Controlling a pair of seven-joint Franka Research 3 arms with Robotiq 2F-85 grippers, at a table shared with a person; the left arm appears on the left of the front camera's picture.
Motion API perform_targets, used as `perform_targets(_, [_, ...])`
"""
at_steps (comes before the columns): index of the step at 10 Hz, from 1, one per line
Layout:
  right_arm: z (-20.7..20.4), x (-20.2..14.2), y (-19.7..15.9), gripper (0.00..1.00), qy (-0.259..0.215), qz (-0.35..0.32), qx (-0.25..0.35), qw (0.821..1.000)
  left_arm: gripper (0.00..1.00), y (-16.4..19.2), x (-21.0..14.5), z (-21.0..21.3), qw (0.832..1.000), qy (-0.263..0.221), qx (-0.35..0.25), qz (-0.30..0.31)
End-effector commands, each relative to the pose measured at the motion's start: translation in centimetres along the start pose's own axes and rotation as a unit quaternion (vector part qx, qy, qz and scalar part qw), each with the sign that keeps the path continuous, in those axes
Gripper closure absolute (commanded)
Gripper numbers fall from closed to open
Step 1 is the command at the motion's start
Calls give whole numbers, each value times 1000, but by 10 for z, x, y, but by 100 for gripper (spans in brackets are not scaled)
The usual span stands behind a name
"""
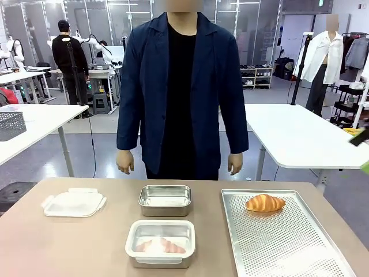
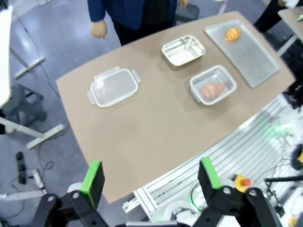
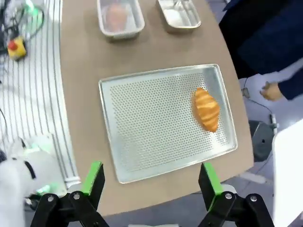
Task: Place the bread into the airtight container.
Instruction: Pick up a Butter Roll and place it into an empty Airtight Container.
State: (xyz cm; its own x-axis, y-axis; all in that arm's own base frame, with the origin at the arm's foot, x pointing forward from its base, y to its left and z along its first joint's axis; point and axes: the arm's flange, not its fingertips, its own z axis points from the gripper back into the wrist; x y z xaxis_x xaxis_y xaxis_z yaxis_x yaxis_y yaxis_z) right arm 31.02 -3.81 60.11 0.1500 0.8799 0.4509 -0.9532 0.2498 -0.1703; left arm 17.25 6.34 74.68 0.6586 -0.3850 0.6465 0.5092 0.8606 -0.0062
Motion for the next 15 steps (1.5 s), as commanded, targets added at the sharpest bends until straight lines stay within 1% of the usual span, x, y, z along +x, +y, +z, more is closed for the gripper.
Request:
perform_targets(1, [-33,3,-31,0,46,61,-34,997,0,-1,3,0,1000,-6,-1,-4])
perform_targets(2, [-60,5,-41,0,49,66,-12,997,0,-1,3,0,1000,-6,-1,-4])
perform_targets(4, [-94,1,-45,0,57,74,5,996,0,-1,3,0,1000,-6,-1,-4])
perform_targets(5, [-108,-3,-46,0,58,63,15,996,0,-1,3,0,1000,-6,-1,-4])
perform_targets(7, [-113,-7,-43,0,52,31,3,998,0,-1,3,0,1000,-6,-1,-4])
perform_targets(8, [-113,-4,-46,0,64,54,21,996,0,-1,3,0,1000,-6,-1,-4])
perform_targets(13, [-113,-3,-47,0,67,48,18,996,0,-1,3,0,1000,-6,-1,-4])
perform_targets(14, [-135,5,-64,0,73,61,34,995,0,-1,3,0,1000,-6,-1,-4])
perform_targets(15, [-165,20,-78,0,93,63,39,993,0,-1,3,0,1000,-6,-1,-4])
